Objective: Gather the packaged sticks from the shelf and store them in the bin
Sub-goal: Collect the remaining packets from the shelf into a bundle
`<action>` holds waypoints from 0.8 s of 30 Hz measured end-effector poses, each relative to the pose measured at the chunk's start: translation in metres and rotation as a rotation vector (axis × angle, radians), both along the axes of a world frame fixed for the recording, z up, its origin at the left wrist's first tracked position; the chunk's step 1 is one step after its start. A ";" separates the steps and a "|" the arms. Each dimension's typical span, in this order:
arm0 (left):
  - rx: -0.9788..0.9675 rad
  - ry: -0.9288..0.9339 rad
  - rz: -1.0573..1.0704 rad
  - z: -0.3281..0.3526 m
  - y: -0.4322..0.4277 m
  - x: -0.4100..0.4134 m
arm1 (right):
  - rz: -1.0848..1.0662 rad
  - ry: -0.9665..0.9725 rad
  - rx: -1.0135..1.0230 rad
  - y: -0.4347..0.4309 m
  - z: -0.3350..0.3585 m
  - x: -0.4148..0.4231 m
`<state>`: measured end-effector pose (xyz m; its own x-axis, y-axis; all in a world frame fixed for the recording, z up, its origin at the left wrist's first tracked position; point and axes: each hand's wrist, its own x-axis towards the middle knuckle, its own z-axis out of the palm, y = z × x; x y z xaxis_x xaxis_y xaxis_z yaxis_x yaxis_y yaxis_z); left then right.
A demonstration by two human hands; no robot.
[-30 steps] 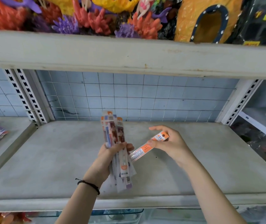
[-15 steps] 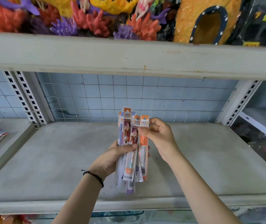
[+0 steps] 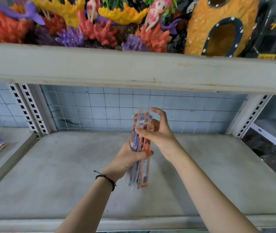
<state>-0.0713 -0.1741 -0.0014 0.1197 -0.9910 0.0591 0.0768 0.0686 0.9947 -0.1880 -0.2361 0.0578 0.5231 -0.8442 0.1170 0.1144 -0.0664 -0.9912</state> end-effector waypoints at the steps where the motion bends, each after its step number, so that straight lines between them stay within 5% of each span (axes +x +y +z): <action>1: -0.015 -0.003 -0.009 0.000 -0.003 0.000 | 0.021 0.000 0.005 -0.001 0.003 0.002; 15: 0.036 -0.003 -0.071 -0.041 0.002 -0.003 | 0.106 -0.011 0.015 0.008 -0.025 0.007; 24: -0.006 -0.042 -0.052 -0.033 -0.004 -0.003 | 0.129 -0.063 -0.271 0.009 -0.013 0.002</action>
